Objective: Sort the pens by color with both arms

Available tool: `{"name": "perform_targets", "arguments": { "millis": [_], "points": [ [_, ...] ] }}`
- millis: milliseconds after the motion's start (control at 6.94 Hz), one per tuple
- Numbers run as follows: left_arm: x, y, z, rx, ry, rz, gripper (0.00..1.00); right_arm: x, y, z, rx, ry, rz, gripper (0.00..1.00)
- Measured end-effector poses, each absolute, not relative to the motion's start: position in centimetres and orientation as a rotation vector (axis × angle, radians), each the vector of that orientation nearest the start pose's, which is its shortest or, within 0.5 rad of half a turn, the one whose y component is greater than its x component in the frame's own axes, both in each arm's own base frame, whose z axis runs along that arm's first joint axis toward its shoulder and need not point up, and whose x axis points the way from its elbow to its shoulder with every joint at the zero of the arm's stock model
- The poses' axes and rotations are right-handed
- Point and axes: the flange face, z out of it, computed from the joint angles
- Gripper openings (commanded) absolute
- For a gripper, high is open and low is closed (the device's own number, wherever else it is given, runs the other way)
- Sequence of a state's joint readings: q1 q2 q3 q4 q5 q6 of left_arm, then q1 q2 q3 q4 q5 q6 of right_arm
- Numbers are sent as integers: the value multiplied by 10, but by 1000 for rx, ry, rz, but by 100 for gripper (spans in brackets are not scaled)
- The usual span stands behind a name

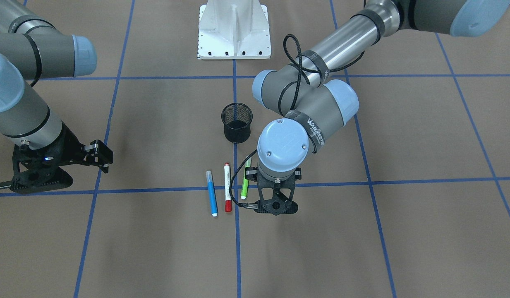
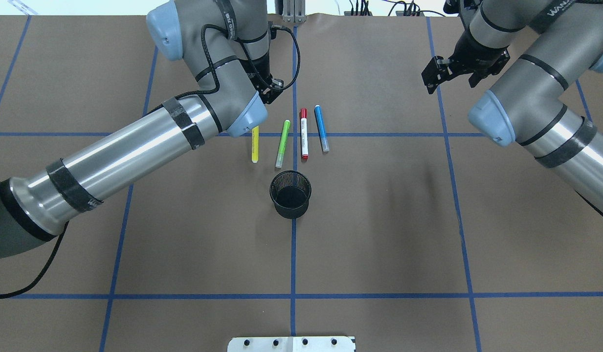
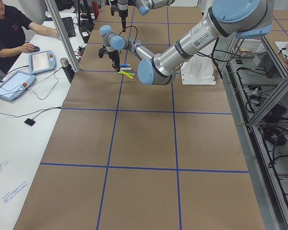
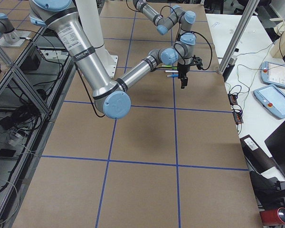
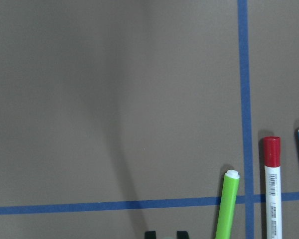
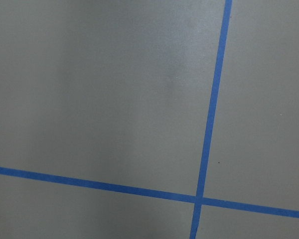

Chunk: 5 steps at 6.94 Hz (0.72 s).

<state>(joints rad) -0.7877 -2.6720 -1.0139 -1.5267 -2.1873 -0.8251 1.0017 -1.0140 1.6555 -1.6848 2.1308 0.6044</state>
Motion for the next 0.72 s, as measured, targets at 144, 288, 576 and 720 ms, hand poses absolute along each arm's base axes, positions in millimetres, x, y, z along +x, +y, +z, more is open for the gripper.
{"name": "perform_targets", "arguments": {
  "millis": [144, 288, 576, 720],
  "points": [
    [544, -645, 174, -104, 766, 116, 4, -292, -605, 311, 126, -740, -115, 99],
    [547, -643, 170, -110, 767, 117, 4, -293, -605, 310, 126, -740, -116, 99],
    [553, -637, 166, -123, 765, 124, 18, -294, -605, 311, 125, -739, -116, 99],
    [557, -634, 168, -128, 764, 130, 39, -294, -605, 311, 124, -739, -116, 99]
  ]
}}
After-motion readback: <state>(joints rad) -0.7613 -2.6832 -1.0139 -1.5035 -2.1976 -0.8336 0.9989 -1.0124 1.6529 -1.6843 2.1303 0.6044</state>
